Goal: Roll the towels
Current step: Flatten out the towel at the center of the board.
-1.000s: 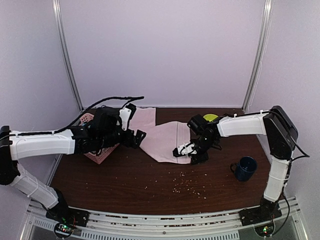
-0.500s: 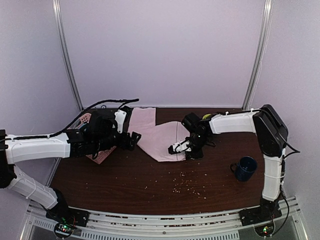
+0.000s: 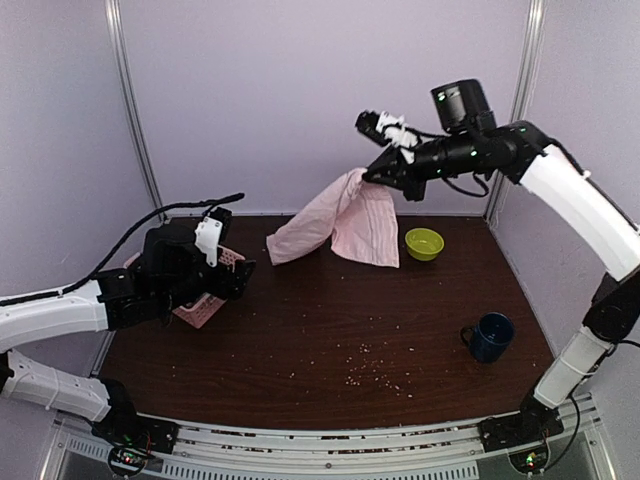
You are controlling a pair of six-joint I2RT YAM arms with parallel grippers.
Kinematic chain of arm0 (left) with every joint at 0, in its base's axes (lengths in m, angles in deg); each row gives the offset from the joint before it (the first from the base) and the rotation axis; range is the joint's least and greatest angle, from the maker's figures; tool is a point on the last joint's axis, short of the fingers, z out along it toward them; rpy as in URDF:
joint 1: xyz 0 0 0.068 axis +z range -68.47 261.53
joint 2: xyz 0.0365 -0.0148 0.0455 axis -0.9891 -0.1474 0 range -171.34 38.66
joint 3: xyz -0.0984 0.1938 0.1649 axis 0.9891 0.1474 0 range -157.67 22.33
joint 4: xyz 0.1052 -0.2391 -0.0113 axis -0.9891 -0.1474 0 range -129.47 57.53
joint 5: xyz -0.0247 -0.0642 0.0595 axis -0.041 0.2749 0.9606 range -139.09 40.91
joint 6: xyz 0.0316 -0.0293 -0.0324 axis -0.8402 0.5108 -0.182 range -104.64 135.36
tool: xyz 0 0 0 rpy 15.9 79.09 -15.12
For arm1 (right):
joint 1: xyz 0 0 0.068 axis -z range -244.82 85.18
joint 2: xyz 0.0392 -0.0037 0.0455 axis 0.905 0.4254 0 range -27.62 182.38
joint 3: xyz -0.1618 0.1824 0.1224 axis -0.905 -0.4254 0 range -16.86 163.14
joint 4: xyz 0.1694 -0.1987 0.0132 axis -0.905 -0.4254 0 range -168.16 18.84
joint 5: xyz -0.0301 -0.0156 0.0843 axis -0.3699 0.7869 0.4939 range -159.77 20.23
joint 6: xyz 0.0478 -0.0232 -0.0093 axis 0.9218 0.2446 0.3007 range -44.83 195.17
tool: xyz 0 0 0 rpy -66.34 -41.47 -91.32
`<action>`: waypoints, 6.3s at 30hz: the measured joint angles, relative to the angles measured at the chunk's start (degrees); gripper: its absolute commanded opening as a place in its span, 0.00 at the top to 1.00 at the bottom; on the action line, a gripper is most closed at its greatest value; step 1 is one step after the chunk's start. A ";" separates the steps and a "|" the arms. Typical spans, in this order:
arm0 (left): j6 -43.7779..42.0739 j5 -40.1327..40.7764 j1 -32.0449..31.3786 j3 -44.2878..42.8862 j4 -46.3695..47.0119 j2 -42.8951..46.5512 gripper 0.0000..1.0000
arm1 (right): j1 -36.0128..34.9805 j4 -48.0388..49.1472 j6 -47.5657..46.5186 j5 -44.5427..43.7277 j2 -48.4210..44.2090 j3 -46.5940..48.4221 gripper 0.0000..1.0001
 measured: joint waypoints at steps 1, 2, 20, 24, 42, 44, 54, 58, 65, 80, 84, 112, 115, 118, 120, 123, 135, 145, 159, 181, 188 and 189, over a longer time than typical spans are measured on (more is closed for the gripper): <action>-0.44 0.00 0.00 0.52 0.33 1.22 0.20 | 0.00 0.33 2.05 0.90 -1.95 1.99 1.00; -0.79 -0.04 0.00 1.05 0.74 2.16 0.21 | 0.00 0.92 3.48 1.51 -3.63 3.41 1.00; -10.21 -18.88 -7.76 -8.90 8.13 -31.19 0.21 | 26.77 9.14 19.58 1.79 7.61 -17.57 1.00; -14.49 -23.50 -7.96 -15.02 9.75 -41.13 0.21 | 26.58 10.16 20.22 3.23 4.81 -18.25 1.00; -19.17 -40.96 -8.46 -33.90 9.11 -60.85 1.00 | 27.21 13.38 21.66 5.73 0.00 -21.59 1.00; -18.93 -40.89 -8.46 -32.83 9.18 -59.47 1.00 | 27.47 13.40 21.75 6.51 -0.35 -21.68 1.00; -17.27 -36.54 -8.46 -26.18 -1.60 -26.95 1.00 | 29.83 13.14 22.36 14.86 -12.74 -22.23 1.00; -15.93 -34.75 -8.46 -29.51 -11.32 -14.25 1.00 | 30.25 13.09 22.62 20.02 -22.03 -23.45 1.00; -15.87 -30.88 -2.60 -32.33 -19.21 -8.33 1.00 | 30.25 13.77 21.81 22.29 -25.35 -30.29 1.00; -15.80 -26.43 8.04 -39.67 -24.00 -43.32 0.58 | 31.01 13.84 18.71 2.21 5.73 -31.34 1.00; -13.25 -24.24 6.43 -29.77 -23.17 -32.63 0.56 | 31.15 16.85 18.82 2.71 3.58 -33.75 1.00; -18.01 -22.58 6.45 -21.57 -28.00 -41.66 0.77 | 31.17 19.12 18.38 7.02 2.97 -36.98 1.00; -18.47 -22.49 6.45 -22.23 -27.93 -42.84 0.85 | 31.17 19.12 18.38 7.02 2.97 -36.98 1.00; -18.78 -22.25 6.45 -22.77 -27.96 -43.32 0.94 | 31.17 19.12 18.38 7.04 2.97 -37.07 1.00; -18.88 -22.10 6.45 -22.93 -27.96 -43.32 0.99 | 31.17 19.12 18.38 7.06 2.97 -37.22 1.00; -19.12 -21.94 6.45 -23.21 -28.20 -43.32 1.00 | 31.17 19.12 18.38 7.13 2.97 -37.31 1.00; -19.85 -16.74 7.96 -32.17 -35.89 -37.03 1.00 | 33.31 16.35 19.19 8.31 2.97 -32.24 1.00; -18.88 -4.87 8.70 -42.53 -40.46 -19.43 1.00 | 41.22 12.46 23.30 13.03 -1.18 -17.51 1.00; -16.79 -11.56 8.68 -35.26 -44.59 5.11 1.00 | 41.59 3.93 17.38 21.53 -27.74 -29.94 1.00; -14.03 -14.95 14.16 -24.74 -38.32 -20.52 1.00 | 40.39 2.64 5.29 27.12 -11.37 -44.11 1.00; -16.22 -14.91 17.73 -27.06 -32.11 -35.26 1.00 | 38.56 4.85 7.58 22.29 14.82 -28.76 1.00; -16.59 -14.91 17.92 -27.76 -31.41 -36.79 1.00 | 38.47 5.35 8.22 21.86 17.11 -26.91 1.00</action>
